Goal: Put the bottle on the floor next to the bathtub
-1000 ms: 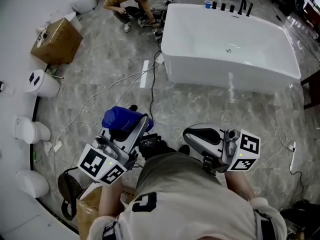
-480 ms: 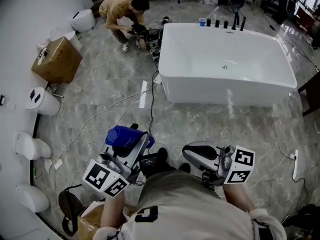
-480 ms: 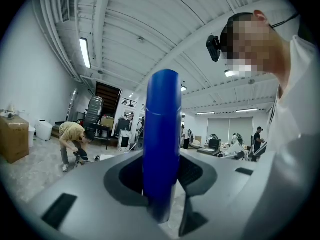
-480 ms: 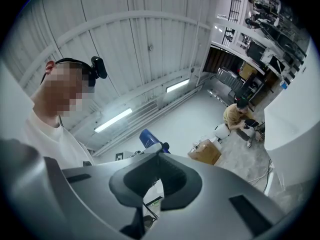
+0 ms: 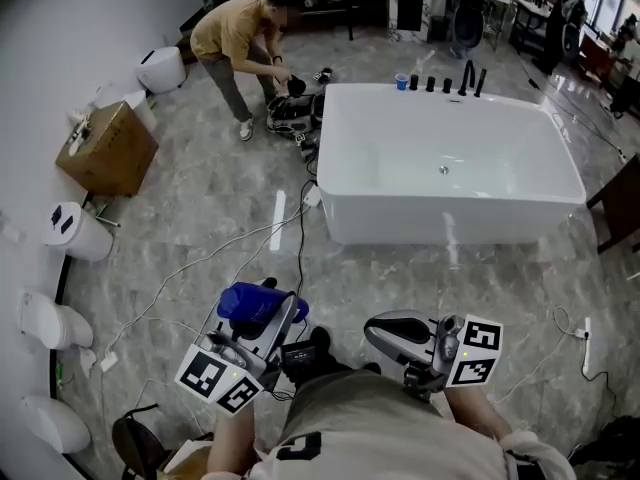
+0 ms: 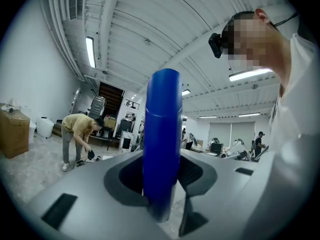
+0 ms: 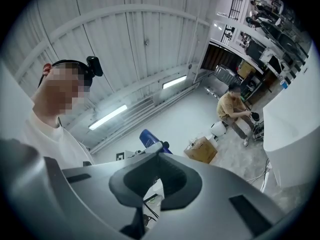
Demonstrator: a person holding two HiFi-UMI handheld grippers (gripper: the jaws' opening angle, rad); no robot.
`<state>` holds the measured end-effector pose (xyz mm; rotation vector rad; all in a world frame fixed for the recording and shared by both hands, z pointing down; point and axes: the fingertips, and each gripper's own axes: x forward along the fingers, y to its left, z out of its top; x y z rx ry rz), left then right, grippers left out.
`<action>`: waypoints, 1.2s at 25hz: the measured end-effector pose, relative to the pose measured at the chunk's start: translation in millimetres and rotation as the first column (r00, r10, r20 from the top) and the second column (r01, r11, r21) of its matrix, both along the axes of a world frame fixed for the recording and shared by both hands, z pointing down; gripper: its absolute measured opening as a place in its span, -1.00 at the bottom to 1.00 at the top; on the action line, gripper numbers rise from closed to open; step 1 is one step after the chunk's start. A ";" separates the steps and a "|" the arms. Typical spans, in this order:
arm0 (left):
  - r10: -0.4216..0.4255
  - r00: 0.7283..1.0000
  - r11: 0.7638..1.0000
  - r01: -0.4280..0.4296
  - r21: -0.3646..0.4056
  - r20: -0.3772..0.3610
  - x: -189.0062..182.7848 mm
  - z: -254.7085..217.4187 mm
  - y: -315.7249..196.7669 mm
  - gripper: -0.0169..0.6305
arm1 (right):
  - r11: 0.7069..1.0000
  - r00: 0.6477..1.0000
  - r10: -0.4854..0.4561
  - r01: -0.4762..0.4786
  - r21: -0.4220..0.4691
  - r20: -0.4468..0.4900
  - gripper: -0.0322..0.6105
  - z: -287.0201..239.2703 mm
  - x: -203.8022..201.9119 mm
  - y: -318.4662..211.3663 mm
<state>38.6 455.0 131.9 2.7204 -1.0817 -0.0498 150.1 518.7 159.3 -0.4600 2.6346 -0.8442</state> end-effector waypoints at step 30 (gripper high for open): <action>-0.224 0.959 0.970 0.202 -0.135 -0.174 -269.9 32.6 -188.2 -0.33 | 0.971 0.963 -0.213 0.191 -0.141 -0.165 -0.81 -11.6 -265.9 -198.3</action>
